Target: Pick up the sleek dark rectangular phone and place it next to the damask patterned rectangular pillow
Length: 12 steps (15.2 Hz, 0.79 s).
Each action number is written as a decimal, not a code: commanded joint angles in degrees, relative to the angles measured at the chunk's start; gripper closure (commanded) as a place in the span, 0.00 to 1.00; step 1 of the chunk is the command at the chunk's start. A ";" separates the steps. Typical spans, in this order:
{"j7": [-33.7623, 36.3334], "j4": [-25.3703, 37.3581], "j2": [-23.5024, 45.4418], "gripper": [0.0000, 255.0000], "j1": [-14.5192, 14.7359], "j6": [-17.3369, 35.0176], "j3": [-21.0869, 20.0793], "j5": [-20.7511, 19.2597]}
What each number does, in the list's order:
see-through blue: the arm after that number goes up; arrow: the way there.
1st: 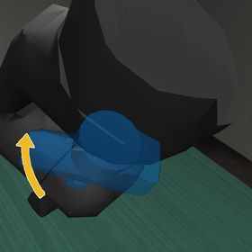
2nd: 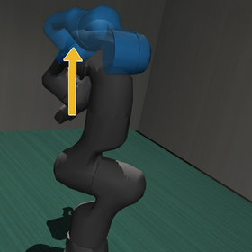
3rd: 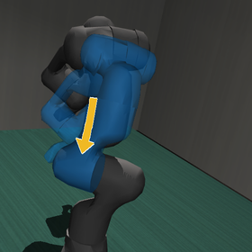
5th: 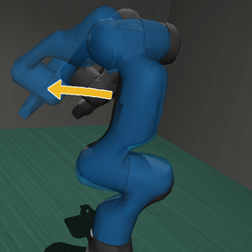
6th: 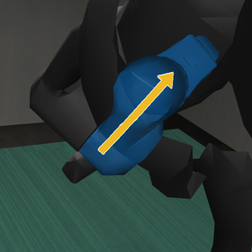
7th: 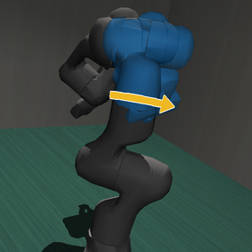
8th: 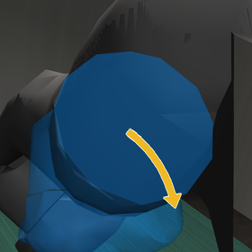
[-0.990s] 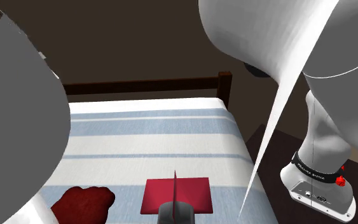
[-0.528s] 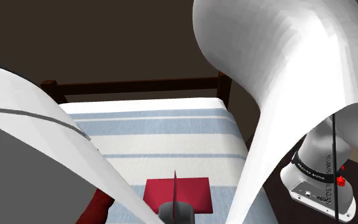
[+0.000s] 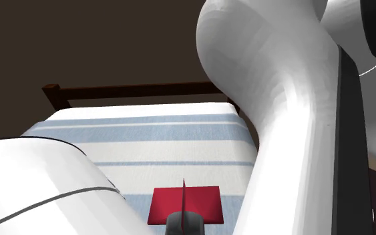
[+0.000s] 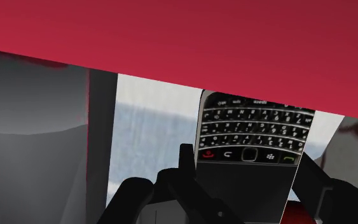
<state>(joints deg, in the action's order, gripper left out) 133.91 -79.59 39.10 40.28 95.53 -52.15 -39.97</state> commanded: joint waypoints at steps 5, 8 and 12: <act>1.26 -3.04 1.53 1.00 -0.48 3.51 0.78 -1.15; 1.79 -4.18 2.16 1.00 -0.25 5.24 1.66 -1.55; 2.03 -5.12 2.44 1.00 0.43 6.98 3.17 -1.42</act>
<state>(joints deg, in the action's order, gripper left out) 135.86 -83.00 36.62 40.99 101.28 -49.65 -41.75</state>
